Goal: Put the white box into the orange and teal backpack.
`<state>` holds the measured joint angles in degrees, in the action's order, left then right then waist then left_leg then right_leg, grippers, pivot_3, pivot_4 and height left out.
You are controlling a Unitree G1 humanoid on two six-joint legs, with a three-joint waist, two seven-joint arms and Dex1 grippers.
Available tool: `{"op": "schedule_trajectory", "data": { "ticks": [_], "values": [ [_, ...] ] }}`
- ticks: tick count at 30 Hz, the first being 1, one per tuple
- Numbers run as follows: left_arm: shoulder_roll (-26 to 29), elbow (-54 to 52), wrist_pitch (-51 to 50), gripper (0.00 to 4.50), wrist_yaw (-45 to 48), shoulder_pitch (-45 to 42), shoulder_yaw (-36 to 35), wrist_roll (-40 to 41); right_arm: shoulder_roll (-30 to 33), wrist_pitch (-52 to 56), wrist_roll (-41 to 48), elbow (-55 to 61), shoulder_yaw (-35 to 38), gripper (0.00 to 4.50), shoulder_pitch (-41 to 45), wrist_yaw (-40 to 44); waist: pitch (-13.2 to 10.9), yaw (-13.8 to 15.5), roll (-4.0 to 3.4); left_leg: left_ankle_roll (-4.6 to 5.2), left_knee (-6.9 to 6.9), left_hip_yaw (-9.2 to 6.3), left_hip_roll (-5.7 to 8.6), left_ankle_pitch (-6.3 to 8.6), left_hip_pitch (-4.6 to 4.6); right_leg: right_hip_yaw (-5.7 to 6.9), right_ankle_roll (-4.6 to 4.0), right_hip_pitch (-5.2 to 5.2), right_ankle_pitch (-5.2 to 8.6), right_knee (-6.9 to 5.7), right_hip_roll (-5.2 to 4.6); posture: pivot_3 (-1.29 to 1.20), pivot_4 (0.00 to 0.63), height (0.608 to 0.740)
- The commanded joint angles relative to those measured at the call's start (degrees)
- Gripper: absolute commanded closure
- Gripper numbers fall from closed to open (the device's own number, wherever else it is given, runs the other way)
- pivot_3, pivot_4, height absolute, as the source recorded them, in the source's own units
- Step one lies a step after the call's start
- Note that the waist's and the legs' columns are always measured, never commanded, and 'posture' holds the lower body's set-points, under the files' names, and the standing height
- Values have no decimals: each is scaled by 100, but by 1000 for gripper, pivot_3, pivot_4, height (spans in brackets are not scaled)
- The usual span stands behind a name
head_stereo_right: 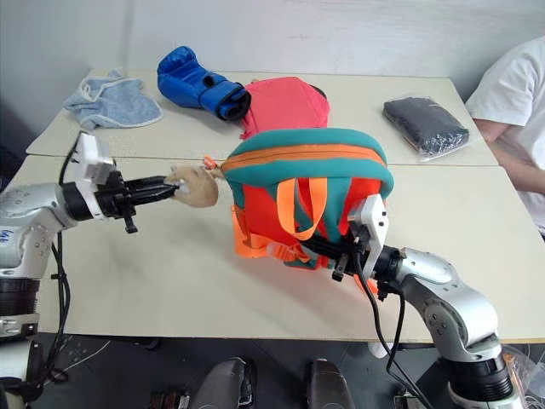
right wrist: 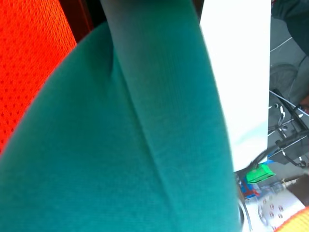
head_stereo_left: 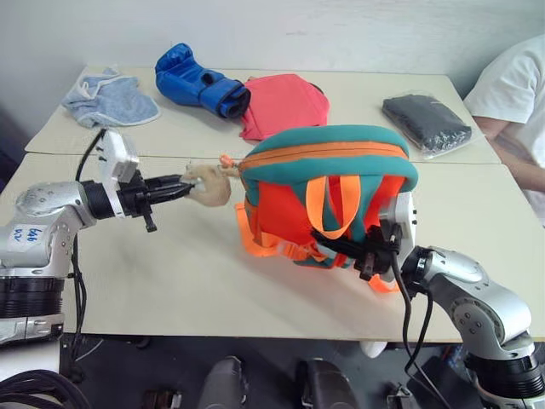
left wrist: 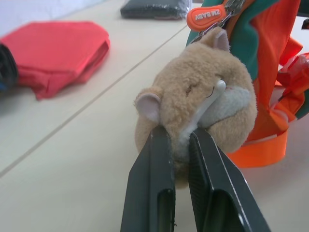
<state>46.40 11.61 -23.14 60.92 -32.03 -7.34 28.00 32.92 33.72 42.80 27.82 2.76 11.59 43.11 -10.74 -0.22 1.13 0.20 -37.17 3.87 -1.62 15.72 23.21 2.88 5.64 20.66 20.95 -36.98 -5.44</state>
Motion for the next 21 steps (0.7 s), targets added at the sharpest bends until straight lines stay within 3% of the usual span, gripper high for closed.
{"op": "schedule_trajectory", "data": {
  "ticks": [1,6,12,15,17,21],
  "values": [
    [-38,260,-77,4368,-81,192,131,-278,-23,-134,94,279,274,4500,-169,-77,0,-4,0,0,-1,0,0,0,0,0,0,0,0,-1,0,0,150,740],
    [-399,300,463,4368,-137,577,821,-910,-63,-176,114,362,309,4500,-338,-146,0,-3,-1,0,2,1,-1,1,-5,-4,0,-1,0,-3,0,0,150,740],
    [-1096,-267,415,4368,-275,808,881,-638,-250,-305,258,436,383,4500,-470,-126,1,19,0,4,-4,-2,0,3,-4,-2,0,-5,0,-2,-5,0,150,740],
    [-1121,-626,317,4368,-316,938,862,-632,-426,-356,485,453,496,4500,-510,-164,1,22,0,4,-4,-5,1,3,-3,0,0,-7,0,-3,-7,0,150,740],
    [-1083,-787,367,4368,-403,1009,817,-712,-413,-374,544,471,562,3826,-531,-135,1,16,0,4,-3,-6,1,3,-2,1,0,-6,0,-2,-7,0,150,740],
    [-917,-1126,468,3073,-368,1165,350,-475,-85,-768,98,486,695,2523,-811,204,1,13,0,4,-2,-5,3,3,-2,0,0,-6,0,-1,-7,0,150,740]
  ]
}}
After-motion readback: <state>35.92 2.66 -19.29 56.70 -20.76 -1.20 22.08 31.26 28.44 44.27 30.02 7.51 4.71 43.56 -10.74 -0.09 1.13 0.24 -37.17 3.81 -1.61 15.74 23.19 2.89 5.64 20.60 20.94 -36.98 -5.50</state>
